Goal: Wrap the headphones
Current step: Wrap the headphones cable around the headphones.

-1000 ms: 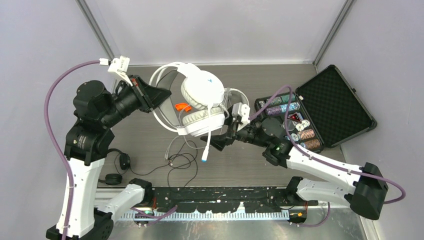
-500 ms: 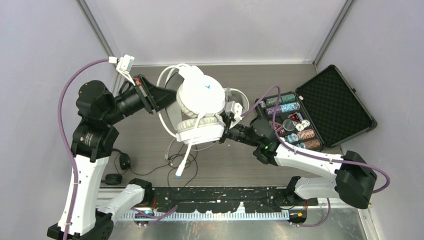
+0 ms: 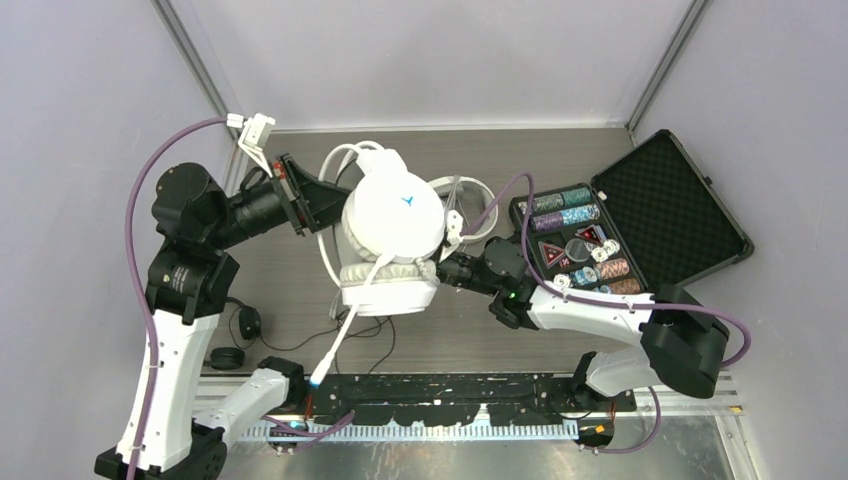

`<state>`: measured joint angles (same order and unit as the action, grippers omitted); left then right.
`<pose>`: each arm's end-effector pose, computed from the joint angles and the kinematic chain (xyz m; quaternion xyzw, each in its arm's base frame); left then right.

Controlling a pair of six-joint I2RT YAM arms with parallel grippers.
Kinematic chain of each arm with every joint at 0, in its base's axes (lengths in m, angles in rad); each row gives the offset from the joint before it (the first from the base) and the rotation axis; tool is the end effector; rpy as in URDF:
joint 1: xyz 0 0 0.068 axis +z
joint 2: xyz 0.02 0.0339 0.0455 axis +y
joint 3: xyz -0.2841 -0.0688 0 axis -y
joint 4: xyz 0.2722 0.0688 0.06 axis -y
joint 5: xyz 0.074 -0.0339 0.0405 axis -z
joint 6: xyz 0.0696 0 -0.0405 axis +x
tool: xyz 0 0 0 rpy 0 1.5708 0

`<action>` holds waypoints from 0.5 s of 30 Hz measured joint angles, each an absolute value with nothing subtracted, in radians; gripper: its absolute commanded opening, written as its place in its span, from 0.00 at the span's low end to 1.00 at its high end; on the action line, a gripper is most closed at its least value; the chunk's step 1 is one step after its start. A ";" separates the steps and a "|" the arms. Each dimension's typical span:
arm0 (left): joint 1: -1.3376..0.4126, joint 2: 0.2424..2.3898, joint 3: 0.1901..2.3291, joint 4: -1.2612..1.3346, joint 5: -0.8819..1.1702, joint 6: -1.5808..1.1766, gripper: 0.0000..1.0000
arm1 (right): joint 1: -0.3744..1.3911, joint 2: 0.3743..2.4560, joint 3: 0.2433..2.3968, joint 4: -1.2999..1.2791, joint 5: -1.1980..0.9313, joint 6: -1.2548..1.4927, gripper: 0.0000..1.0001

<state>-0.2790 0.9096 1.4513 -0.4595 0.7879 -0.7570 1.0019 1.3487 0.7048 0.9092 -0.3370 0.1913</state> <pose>0.1503 -0.0944 0.5396 0.1262 0.6746 -0.5622 0.4614 0.1670 0.3038 0.3118 -0.3585 0.4977 0.5243 0.5906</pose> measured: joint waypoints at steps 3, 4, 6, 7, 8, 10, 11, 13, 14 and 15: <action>-0.279 0.910 1.439 -0.458 0.850 -0.754 0.00 | 1.002 1.349 0.721 0.910 -0.327 0.181 0.01; -0.279 0.908 1.431 -0.455 0.876 -0.751 0.00 | 1.002 1.349 0.730 0.901 -0.323 0.171 0.01; -0.279 0.903 1.412 -0.451 0.925 -0.746 0.00 | 1.002 1.349 0.750 0.880 -0.314 0.149 0.01; -0.279 0.900 1.401 -0.451 0.945 -0.744 0.00 | 1.002 1.349 0.758 0.871 -0.310 0.138 0.01; -0.279 0.895 1.388 -0.449 0.966 -0.740 0.00 | 0.999 1.349 0.766 0.860 -0.307 0.128 0.01; -0.279 0.886 1.362 -0.448 1.005 -0.728 0.00 | 0.994 1.349 0.774 0.846 -0.308 0.116 0.01; -0.279 0.883 1.352 -0.448 1.019 -0.723 0.00 | 0.989 1.349 0.778 0.836 -0.308 0.110 0.01; -0.279 0.877 1.333 -0.453 1.050 -0.702 0.00 | 0.977 1.349 0.783 0.819 -0.308 0.103 0.01; -0.279 0.877 1.327 -0.461 1.063 -0.688 0.00 | 0.973 1.349 0.785 0.811 -0.308 0.101 0.01; -0.279 0.876 1.321 -0.471 1.074 -0.670 0.00 | 0.968 1.349 0.789 0.799 -0.309 0.097 0.01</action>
